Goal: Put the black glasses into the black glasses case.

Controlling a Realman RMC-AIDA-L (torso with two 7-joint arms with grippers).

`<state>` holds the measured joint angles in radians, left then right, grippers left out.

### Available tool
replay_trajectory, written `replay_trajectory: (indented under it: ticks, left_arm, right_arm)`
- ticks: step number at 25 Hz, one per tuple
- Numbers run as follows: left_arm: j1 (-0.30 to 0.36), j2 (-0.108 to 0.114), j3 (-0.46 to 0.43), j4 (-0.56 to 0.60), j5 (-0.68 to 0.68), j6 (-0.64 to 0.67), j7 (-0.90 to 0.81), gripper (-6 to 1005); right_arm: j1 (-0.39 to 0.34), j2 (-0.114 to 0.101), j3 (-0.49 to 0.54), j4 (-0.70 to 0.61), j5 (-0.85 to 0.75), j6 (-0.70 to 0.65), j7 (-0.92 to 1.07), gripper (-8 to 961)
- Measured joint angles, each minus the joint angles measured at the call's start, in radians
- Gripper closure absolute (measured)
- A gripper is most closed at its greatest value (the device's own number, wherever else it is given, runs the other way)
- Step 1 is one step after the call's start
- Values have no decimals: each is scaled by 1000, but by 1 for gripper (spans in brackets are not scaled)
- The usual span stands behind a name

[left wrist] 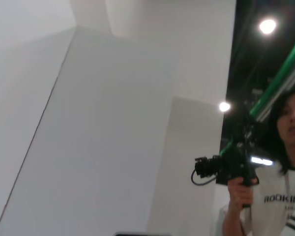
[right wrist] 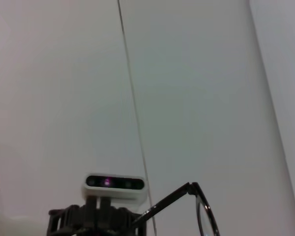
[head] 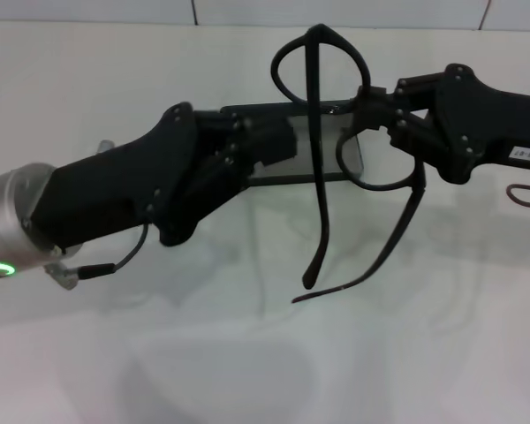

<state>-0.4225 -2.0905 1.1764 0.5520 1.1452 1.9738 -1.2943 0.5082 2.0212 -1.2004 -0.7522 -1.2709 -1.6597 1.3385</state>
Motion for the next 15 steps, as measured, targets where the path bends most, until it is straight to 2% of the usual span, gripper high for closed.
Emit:
replay_trajectory:
  ticks: [5, 15]
  left_arm:
    - [-41, 0, 10, -57, -6, 3, -16, 951]
    - [-48, -1, 36, -66, -11, 2, -8, 950]
  right_arm:
    - [45, 3, -4, 55, 3, -6, -45, 892]
    - [72, 5, -38, 77, 30, -17, -70, 893]
